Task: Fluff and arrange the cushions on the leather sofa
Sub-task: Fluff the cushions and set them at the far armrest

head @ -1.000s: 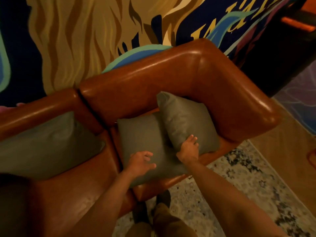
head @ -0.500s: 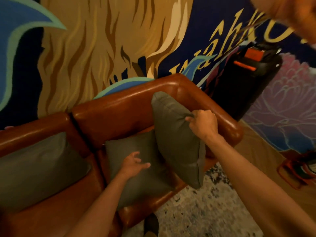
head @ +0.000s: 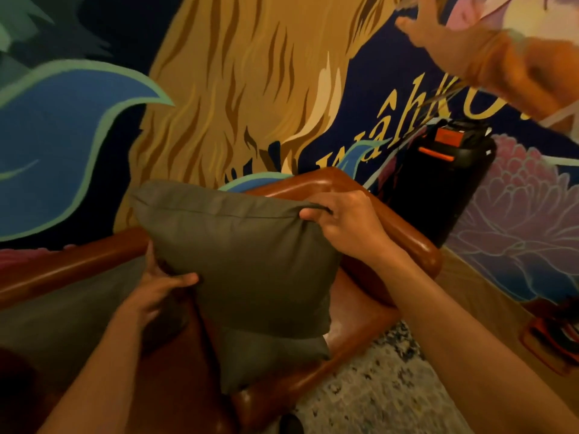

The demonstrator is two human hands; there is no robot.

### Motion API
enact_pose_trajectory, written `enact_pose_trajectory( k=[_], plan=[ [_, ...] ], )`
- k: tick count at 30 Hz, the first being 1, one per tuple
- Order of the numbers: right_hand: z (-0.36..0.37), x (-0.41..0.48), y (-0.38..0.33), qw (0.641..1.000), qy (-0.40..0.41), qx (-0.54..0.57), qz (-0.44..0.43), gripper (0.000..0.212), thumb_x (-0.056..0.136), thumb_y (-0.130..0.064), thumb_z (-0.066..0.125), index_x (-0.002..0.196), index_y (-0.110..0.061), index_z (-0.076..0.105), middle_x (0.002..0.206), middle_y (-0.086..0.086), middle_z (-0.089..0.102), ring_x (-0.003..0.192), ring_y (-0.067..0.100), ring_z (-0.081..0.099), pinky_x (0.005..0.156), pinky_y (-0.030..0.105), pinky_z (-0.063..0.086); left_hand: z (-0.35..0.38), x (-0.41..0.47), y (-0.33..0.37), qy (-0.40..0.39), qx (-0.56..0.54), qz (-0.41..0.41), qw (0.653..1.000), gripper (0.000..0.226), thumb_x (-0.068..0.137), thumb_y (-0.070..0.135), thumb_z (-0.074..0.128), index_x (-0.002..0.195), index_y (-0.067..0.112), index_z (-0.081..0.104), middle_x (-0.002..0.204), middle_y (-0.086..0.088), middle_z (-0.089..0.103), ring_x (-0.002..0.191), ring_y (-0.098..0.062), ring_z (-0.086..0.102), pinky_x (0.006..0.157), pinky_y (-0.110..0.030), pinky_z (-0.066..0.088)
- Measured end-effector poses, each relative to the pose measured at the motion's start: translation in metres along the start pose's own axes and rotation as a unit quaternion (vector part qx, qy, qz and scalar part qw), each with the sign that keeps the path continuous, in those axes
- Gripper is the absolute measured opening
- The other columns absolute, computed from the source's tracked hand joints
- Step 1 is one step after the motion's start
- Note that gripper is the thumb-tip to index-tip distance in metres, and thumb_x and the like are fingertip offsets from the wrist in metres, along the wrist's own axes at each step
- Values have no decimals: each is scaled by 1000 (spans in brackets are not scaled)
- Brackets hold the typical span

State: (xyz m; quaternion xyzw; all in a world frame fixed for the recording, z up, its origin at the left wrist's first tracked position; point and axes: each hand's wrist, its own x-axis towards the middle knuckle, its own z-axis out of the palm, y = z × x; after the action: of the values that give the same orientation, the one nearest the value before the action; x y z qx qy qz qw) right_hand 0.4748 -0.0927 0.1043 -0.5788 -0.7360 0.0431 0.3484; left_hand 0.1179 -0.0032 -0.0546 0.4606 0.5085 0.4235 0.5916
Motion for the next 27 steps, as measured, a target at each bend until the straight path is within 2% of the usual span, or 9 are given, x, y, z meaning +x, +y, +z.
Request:
enact_pose_trajectory(
  k=[3, 6, 9, 11, 17, 20, 23, 25, 27],
  plan=[
    [-4, 0, -9, 993, -25, 111, 18, 17, 100, -14, 72, 113, -16, 83, 98, -19, 75, 92, -10, 70, 82, 6, 51, -49, -25, 22, -42, -15, -14, 999, 134, 39, 3, 92, 157, 23, 32, 151, -11, 52, 134, -29, 53, 106, -48, 48],
    [4, 4, -8, 965, -79, 239, 72, 23, 101, -8, 70, 105, -28, 80, 93, -20, 80, 96, -3, 75, 83, 13, 56, -57, -47, 30, -43, 3, -49, 998, 133, -1, 31, 103, 123, 13, 58, 108, -7, 75, 88, -20, 74, 71, -32, 63],
    [24, 7, 14, 943, -108, 273, 155, 22, 102, -10, 69, 101, -27, 83, 96, -9, 83, 92, 10, 79, 85, 33, 64, -41, -54, 20, 1, -35, -64, 997, 107, 9, 30, 104, 108, 12, 68, 93, -2, 81, 86, -22, 77, 90, -48, 59],
    [36, 10, 35, 936, -139, 260, 193, 16, 102, -13, 70, 106, -18, 85, 97, -2, 84, 92, 15, 80, 89, 44, 65, -27, -54, 7, 35, -68, -64, 995, 107, 10, 31, 106, 109, 7, 72, 99, -9, 81, 89, -23, 78, 83, -46, 63],
    [37, 40, 108, 907, -315, 166, 223, 29, 104, -14, 66, 127, -26, 77, 114, -13, 79, 110, 5, 73, 108, 39, 55, 17, -27, -9, 133, 9, -62, 989, 84, 19, 32, 106, 96, 8, 82, 100, -10, 81, 94, -25, 78, 98, -50, 57],
    [32, 58, 138, 856, -421, 174, 246, 64, 98, -16, 75, 156, -28, 50, 145, -6, 63, 137, 15, 59, 113, 37, 47, 59, 1, 7, 126, 165, -53, 977, 78, 23, 47, 104, 89, 12, 84, 87, 0, 82, 85, -15, 79, 90, -46, 62],
    [36, 71, 148, 861, -421, 221, 182, 120, 74, -32, 97, 169, -35, 22, 166, -3, 41, 152, 18, 41, 123, 40, 39, 123, 29, 23, 95, 438, -12, 894, 81, 28, 84, 87, 82, 25, 82, 84, 5, 80, 86, -17, 77, 80, -39, 62],
    [43, 78, 149, 880, -419, 187, 121, 137, 63, -41, 102, 170, -37, 17, 172, -5, 29, 158, 17, 28, 127, 41, 32, 172, 39, 25, 63, 598, 8, 799, 77, 42, 82, 84, 90, 22, 77, 96, 0, 79, 96, -24, 73, 78, -35, 59],
    [54, 81, 154, 891, -447, 40, 71, 142, 58, -55, 99, 170, -38, 14, 177, -2, 18, 162, 23, 17, 130, 46, 25, 215, 47, 15, 33, 656, 24, 754, 72, 55, 73, 86, 103, 21, 73, 110, -4, 74, 108, -26, 67, 85, -36, 52]
  ],
)
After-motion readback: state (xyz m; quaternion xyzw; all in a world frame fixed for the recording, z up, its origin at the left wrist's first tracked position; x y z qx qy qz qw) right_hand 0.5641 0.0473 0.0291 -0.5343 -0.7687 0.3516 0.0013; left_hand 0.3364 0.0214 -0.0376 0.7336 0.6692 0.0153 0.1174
